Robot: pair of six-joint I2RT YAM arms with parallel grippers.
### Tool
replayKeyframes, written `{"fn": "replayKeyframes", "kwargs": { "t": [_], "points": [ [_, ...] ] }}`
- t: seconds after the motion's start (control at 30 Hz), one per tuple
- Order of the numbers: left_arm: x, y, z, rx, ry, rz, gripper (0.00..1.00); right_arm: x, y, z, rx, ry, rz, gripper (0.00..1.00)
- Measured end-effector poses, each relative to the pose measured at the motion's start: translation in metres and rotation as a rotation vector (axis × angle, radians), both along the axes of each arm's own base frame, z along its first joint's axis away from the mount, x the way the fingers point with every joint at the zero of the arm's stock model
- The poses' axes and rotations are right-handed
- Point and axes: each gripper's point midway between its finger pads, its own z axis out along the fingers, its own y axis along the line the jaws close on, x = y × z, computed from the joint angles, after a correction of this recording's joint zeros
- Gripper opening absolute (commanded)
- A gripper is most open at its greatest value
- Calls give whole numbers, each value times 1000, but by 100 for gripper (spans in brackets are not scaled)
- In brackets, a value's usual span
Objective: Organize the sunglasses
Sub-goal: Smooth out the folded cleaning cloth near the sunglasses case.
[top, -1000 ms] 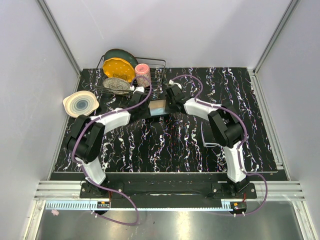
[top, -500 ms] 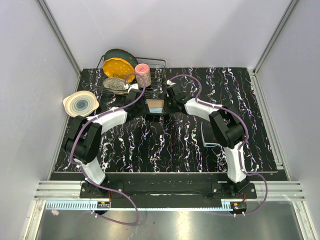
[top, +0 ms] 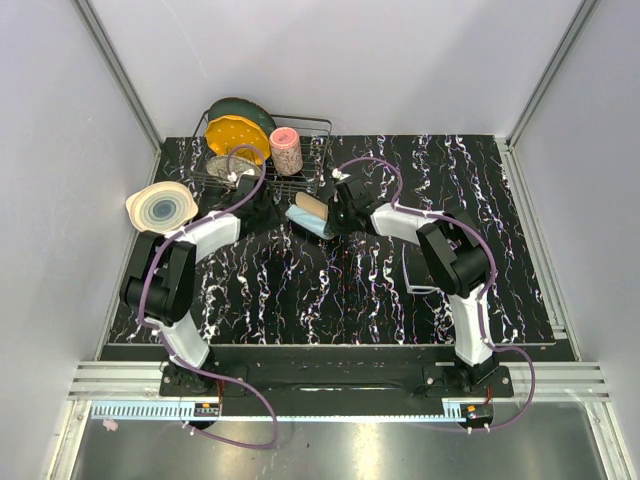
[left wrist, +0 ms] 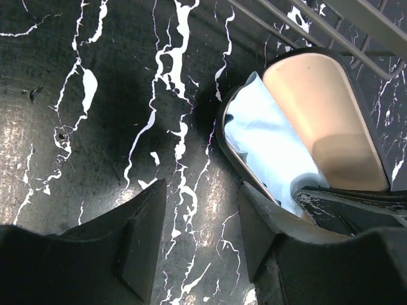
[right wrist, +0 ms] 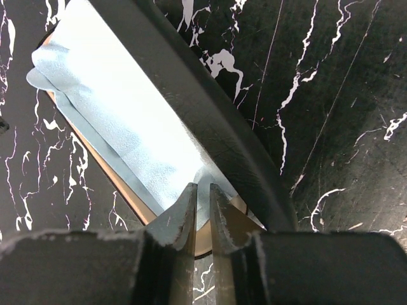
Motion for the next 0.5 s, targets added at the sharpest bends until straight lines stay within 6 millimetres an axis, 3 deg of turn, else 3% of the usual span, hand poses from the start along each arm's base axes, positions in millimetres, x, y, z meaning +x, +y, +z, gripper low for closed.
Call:
{"fn": "replayKeyframes", "kwargs": {
  "t": [0.2, 0.33, 0.5],
  "points": [
    [4, 9, -1, -60, 24, 21, 50, 0, -1, -1, -13, -15, 23, 19],
    [16, 10, -5, -112, 47, 13, 36, 1, -2, -1, -35, -36, 50, 19],
    [25, 3, -12, -157, 75, -11, 25, 3, -5, -2, -59, -59, 73, 18]
  ]
}}
